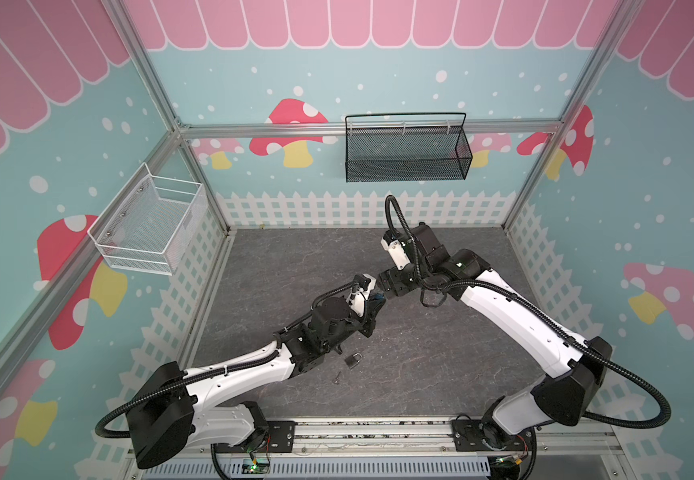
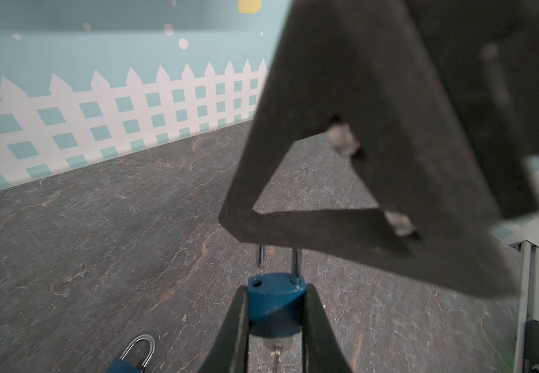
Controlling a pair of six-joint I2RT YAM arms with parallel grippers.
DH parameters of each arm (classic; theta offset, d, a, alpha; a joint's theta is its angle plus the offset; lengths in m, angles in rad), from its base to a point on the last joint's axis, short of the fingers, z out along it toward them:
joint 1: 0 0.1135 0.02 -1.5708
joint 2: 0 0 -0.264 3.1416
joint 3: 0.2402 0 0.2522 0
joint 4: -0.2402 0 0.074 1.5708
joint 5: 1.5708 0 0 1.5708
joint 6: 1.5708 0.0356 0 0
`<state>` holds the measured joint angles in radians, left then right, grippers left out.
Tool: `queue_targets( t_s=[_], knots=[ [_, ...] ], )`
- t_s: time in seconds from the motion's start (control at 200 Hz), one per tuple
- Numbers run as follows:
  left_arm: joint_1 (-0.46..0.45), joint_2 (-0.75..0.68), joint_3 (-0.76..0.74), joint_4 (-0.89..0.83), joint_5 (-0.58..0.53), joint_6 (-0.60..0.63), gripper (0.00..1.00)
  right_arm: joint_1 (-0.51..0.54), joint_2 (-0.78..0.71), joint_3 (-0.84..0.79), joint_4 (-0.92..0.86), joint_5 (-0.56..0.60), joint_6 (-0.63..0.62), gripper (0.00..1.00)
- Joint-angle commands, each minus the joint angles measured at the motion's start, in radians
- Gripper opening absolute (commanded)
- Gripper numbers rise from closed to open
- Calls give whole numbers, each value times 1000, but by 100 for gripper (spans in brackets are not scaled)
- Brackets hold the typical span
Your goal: Unlock with the key
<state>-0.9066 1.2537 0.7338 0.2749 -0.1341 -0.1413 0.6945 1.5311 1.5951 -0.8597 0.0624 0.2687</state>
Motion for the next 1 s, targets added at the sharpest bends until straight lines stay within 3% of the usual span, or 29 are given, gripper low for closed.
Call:
queue_targets(
  t_s=[0.0, 0.57, 0.725, 0.87, 0.996],
  knots=[
    [-9, 3, 13, 32, -2, 32, 0, -7, 11, 33, -62, 19, -41, 87],
    [-14, 9, 15, 46, -31, 26, 0, -61, -42, 2, -99, -57, -96, 88],
    [-14, 19, 22, 63, -28, 12, 0, -62, -86, -49, -80, -138, -105, 88],
    [-14, 30, 34, 63, -28, 16, 0, -64, -105, -58, -102, -56, -91, 88],
    [-14, 37, 42, 62, -27, 14, 0, -65, -123, -55, -94, -82, -90, 88]
  ],
)
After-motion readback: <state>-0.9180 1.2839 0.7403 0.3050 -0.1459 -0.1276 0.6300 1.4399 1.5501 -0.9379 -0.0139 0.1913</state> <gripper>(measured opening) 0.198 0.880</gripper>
